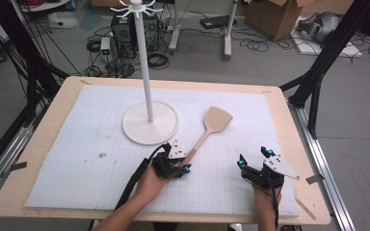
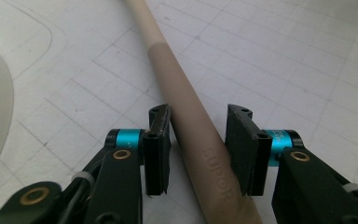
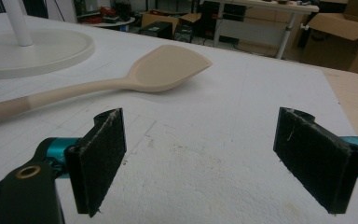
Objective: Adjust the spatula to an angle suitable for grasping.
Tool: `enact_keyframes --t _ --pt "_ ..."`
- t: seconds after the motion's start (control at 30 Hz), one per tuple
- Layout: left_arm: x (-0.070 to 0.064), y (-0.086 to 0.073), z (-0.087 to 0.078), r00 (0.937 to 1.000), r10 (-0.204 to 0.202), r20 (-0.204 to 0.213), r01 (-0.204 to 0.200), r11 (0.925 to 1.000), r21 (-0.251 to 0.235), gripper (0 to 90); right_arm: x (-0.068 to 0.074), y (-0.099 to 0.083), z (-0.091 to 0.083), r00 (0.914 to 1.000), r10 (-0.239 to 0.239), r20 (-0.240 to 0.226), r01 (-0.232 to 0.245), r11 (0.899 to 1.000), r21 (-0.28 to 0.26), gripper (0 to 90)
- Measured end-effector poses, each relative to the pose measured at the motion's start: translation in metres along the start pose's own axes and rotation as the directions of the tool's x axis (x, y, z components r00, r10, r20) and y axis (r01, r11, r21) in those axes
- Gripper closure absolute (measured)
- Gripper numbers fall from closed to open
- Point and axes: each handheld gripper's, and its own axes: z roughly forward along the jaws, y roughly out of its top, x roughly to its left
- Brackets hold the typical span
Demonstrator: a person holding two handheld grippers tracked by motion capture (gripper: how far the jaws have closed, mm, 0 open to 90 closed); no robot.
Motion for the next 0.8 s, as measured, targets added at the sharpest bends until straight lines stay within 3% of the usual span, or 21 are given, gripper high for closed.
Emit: enact_keyframes --t 0.2,0.5,0.67,0.8 --pt "0.007 -0.002 -0.005 0.9997 0.023 0.009 -0.023 0.9997 0.009 62.3 -0.001 0.000 0.000 1.0000 -0.004 0.002 0.004 1.000 -0.004 16.1" --pt "0.033 -0.015 -0.028 0.9983 -0.015 0.056 0.016 0.9999 -0.007 69.4 0.000 0.000 0.000 1.0000 0.002 0.003 -0.002 1.000 0.000 16.1" --pt "0.039 -0.019 -0.037 0.9975 -0.003 0.070 0.003 0.9999 -0.010 70.1 0.000 0.000 0.000 1.0000 0.004 0.006 -0.004 1.000 0.002 16.1" --pt "0.045 -0.025 -0.044 0.9928 0.002 0.120 0.002 0.9996 -0.027 70.2 0.000 0.000 0.000 1.0000 0.003 0.007 -0.003 1.000 0.000 16.1"
